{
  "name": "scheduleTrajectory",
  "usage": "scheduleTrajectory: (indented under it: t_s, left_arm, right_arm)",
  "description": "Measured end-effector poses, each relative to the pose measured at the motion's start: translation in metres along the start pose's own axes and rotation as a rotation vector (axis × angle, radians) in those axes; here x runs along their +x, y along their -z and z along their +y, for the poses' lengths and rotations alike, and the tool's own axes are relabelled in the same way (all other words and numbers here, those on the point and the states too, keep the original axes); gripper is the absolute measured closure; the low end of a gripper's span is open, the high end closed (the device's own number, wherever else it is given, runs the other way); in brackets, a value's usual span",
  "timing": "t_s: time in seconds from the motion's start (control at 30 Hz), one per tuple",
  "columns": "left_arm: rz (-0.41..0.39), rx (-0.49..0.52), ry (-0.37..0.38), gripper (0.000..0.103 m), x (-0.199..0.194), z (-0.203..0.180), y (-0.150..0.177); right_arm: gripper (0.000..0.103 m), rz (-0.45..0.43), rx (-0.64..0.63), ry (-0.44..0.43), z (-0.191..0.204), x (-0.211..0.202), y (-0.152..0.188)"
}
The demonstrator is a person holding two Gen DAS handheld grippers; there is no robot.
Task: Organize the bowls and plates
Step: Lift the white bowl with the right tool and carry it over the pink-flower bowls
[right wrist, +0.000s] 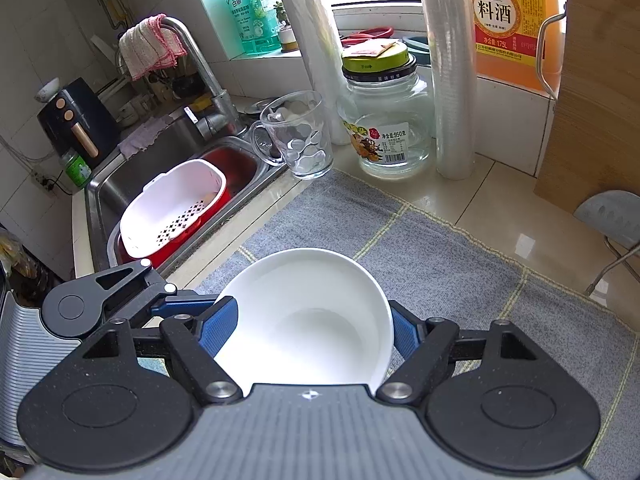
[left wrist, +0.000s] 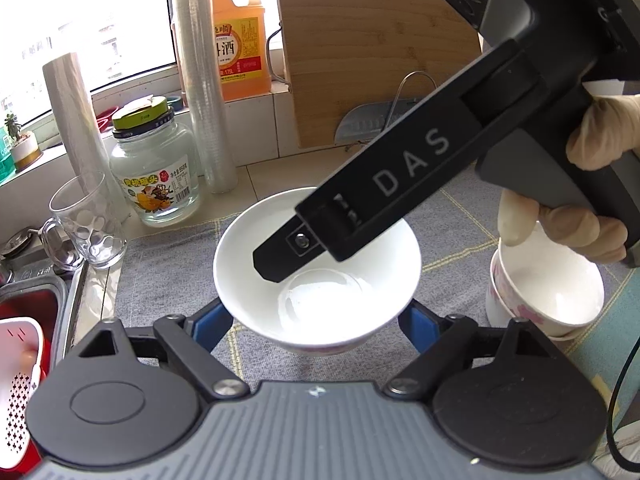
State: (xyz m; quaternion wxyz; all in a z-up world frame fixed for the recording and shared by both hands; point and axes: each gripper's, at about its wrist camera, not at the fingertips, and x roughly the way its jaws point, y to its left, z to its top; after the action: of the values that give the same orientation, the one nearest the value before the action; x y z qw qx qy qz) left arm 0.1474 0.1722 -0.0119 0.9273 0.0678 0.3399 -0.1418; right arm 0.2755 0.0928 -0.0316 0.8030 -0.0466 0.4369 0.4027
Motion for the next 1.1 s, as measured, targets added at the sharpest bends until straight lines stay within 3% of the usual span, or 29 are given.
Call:
scheduleTrajectory:
  t_s: [1.1]
  left_arm:
    - [-0.045,0.184,0.183,0.014,-0.034,-0.087,-0.01]
  right_arm:
    - [0.019,-0.1,0.105,0.166,-0.006,-0.114,0.086]
